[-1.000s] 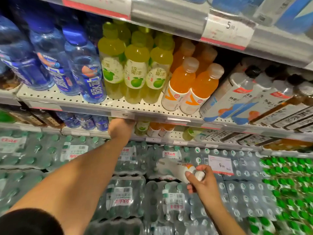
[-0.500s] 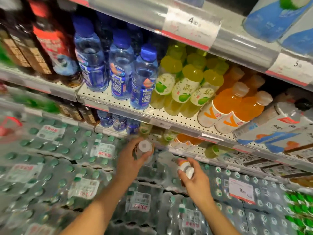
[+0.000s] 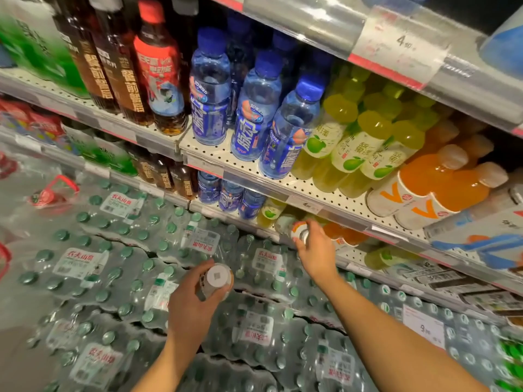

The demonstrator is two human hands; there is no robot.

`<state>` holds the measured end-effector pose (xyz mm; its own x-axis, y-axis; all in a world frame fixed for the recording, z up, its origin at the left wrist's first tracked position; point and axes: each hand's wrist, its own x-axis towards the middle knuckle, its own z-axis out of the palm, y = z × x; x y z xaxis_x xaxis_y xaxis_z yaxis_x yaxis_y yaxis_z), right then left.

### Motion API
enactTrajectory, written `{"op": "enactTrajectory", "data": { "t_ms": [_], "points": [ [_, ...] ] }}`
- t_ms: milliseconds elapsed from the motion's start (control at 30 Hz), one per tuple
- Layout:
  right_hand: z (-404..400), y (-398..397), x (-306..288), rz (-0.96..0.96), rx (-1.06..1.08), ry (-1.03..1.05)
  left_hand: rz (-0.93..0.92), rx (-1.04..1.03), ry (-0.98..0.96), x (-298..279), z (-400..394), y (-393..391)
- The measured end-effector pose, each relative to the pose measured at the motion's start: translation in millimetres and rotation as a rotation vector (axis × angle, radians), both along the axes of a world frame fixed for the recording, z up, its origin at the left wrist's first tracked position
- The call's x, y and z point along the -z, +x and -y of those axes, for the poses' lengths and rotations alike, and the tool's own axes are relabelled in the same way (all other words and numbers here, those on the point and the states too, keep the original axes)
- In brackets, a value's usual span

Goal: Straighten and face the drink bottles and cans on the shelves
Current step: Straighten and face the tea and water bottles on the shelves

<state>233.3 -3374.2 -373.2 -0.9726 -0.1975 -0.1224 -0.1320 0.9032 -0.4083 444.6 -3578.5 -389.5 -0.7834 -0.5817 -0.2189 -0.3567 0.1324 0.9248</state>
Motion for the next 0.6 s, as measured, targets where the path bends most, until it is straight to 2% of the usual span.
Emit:
{"op": "enactTrajectory", "data": {
  "t_ms": [167, 300, 400, 600],
  "points": [
    [15, -26, 10, 0.06, 0.168, -0.017, 0.009, -0.005, 0.001, -3, 3, 13],
    [23, -35, 11, 0.026, 0.175, -0.011, 0.008, 0.008, 0.048, -8, -1, 18],
    [23, -45, 7, 0.008, 0.091, 0.098, 0.013, 0.039, 0.043, -11, -3, 20],
    [24, -71, 0, 0.206, -0.1, 0.295, 0.075, 0.074, -0.065, -10, -7, 15]
  ]
}}
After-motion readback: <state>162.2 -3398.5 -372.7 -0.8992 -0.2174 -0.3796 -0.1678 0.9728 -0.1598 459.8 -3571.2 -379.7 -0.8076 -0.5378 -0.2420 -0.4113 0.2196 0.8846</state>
